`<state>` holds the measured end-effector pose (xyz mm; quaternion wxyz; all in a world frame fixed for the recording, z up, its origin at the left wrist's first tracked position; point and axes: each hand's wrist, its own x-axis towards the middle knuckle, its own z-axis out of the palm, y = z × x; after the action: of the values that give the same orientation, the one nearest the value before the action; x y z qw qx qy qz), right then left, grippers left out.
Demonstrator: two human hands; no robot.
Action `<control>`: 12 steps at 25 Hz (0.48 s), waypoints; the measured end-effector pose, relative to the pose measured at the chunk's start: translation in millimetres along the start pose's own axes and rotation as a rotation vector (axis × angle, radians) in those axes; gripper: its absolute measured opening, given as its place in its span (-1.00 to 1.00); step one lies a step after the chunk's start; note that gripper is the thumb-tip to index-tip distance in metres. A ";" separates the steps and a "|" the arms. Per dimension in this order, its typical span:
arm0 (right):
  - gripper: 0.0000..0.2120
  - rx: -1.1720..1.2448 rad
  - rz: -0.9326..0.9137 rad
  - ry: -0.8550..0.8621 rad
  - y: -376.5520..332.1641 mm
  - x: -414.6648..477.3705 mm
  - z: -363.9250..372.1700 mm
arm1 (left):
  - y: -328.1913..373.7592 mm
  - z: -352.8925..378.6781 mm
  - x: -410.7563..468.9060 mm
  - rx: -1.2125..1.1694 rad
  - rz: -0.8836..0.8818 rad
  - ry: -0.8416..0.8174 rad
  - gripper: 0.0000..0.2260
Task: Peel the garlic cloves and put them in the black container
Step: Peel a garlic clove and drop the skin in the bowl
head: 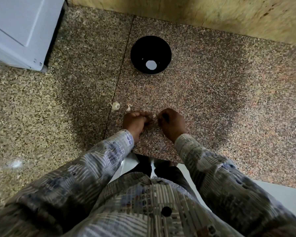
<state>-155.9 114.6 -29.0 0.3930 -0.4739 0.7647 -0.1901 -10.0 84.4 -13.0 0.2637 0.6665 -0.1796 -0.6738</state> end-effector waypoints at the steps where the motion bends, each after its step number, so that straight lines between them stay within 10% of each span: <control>1: -0.94 -0.027 -0.004 -0.029 -0.7 0.3 -1.8 | 0.8 -0.2 -0.4 -0.004 -0.002 -0.001 -0.92; 8: -0.96 0.308 0.180 -0.135 -1.8 8.6 -3.6 | -4.7 -5.7 1.7 0.180 0.160 -0.054 -0.92; 12: -0.85 -0.125 -0.450 0.012 -4.6 -0.1 -9.7 | -1.5 -4.9 5.0 -0.066 -0.169 -0.063 -0.88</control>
<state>-160.8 111.8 -19.9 0.3063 -0.6546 0.6524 -0.2279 -5.1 83.1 -18.2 0.2220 0.6486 -0.1088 -0.7199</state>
